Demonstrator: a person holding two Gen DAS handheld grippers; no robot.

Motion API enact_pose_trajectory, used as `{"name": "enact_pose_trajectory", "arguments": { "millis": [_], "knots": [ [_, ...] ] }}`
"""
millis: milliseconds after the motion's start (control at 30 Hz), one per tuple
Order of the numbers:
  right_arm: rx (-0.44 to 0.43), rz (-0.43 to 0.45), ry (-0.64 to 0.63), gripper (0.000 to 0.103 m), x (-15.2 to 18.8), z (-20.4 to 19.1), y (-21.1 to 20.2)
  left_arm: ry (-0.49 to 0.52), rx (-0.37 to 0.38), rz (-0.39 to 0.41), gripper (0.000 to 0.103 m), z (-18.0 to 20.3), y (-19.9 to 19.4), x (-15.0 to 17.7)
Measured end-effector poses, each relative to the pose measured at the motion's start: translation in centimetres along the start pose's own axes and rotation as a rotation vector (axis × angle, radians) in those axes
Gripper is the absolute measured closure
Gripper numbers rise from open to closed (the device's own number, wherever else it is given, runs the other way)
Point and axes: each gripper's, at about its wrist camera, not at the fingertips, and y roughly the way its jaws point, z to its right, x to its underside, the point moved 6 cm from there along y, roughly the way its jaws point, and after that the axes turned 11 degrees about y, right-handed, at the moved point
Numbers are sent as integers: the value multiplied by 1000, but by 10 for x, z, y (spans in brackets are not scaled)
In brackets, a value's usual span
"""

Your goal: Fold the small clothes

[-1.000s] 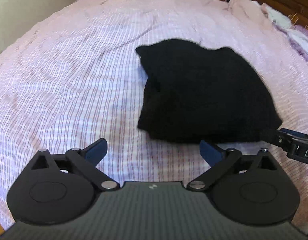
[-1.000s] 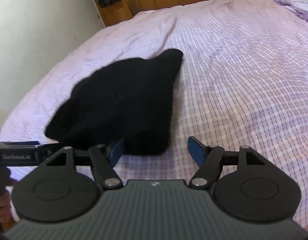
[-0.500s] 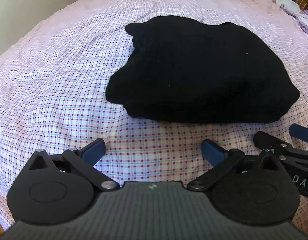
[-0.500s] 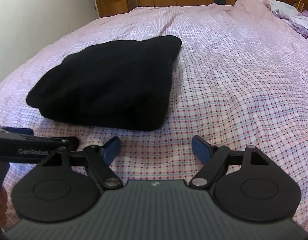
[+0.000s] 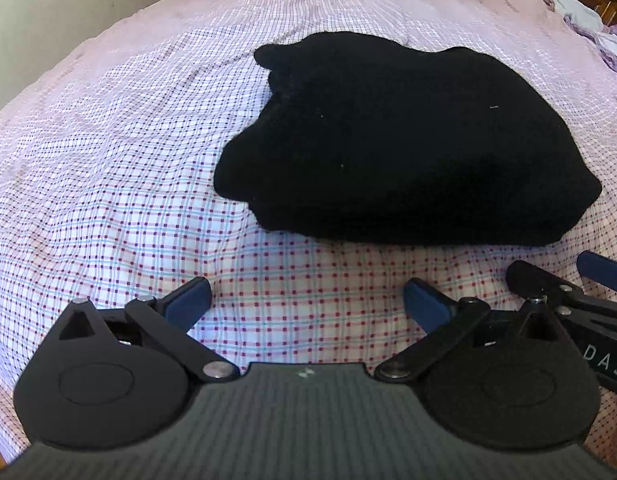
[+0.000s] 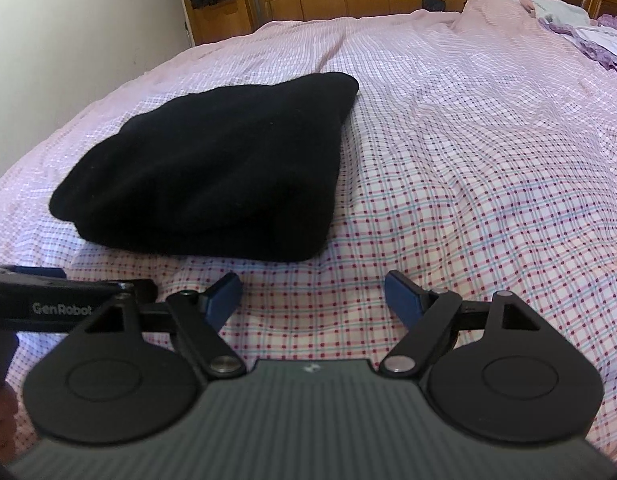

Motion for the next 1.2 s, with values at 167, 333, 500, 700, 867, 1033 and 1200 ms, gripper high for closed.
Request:
{"name": "enact_pose_trajectory", "arguments": {
  "millis": [167, 333, 500, 700, 867, 1033, 1200],
  "knots": [
    [1, 0, 4, 22, 0, 0, 0, 8, -7, 3, 0, 2, -1, 1],
    [0, 0, 4, 22, 0, 0, 0, 0, 2, -1, 0, 0, 0, 1],
    [0, -1, 4, 22, 0, 0, 0, -4, 3, -4, 0, -1, 0, 1],
    [0, -1, 4, 22, 0, 0, 0, -5, 3, -6, 0, -1, 0, 2],
    [1, -1, 4, 22, 0, 0, 0, -5, 3, -6, 0, -1, 0, 1],
    [2, -1, 1, 22, 0, 0, 0, -4, 3, -7, 0, -1, 0, 1],
    [2, -1, 2, 22, 0, 0, 0, -5, 2, -7, 0, -1, 0, 1]
  ]
}}
